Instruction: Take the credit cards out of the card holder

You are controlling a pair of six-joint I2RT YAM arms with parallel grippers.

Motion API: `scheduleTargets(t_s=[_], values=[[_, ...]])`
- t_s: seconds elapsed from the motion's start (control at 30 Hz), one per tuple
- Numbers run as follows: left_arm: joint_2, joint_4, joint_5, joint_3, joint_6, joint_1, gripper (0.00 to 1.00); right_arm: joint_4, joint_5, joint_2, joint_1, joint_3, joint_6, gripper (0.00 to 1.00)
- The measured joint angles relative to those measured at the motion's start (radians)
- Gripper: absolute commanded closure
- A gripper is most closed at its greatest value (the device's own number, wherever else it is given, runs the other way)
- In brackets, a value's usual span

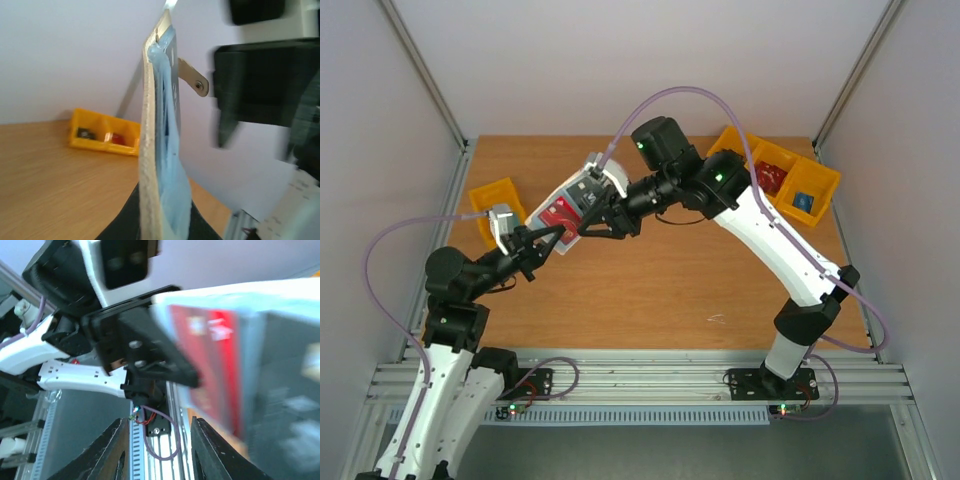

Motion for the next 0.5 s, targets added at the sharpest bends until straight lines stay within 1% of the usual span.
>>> scheduleTargets(t_s=[0.13, 0.33, 0.47, 0.5], values=[[-0.003, 0.111, 0.137, 0.000, -0.055, 0.001, 1.00, 0.023, -0.023, 0.001, -0.044, 0.000, 0.023, 0.69], [-0.001, 0.153, 0.222, 0.000, -0.092, 0.008, 1.00, 0.030, -0.041, 0.004, -0.045, 0.000, 0.042, 0.70], [0.000, 0.166, 0.246, 0.000, -0.107, 0.008, 1.00, 0.033, -0.070, 0.010, -0.041, 0.000, 0.047, 0.70], [0.000, 0.169, 0.249, 0.000, -0.108, 0.008, 1.00, 0.034, -0.074, 0.013, -0.038, 0.000, 0.046, 0.72]])
